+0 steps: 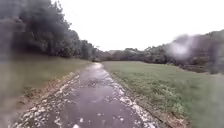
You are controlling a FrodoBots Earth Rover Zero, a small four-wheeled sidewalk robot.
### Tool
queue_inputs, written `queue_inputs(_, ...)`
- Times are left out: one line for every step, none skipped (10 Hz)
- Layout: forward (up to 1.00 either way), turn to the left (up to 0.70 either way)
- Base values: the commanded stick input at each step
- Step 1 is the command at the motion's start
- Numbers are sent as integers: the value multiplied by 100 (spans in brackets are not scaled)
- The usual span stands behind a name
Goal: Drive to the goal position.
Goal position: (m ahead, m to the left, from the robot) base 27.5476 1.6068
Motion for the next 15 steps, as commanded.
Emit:
queue_inputs(70,0)
queue_inputs(70,0)
queue_inputs(70,0)
queue_inputs(70,0)
queue_inputs(70,0)
queue_inputs(70,0)
queue_inputs(70,35)
queue_inputs(70,35)
queue_inputs(70,35)
queue_inputs(70,35)
queue_inputs(70,25)
queue_inputs(70,20)
queue_inputs(70,14)
queue_inputs(70,3)
queue_inputs(70,2)
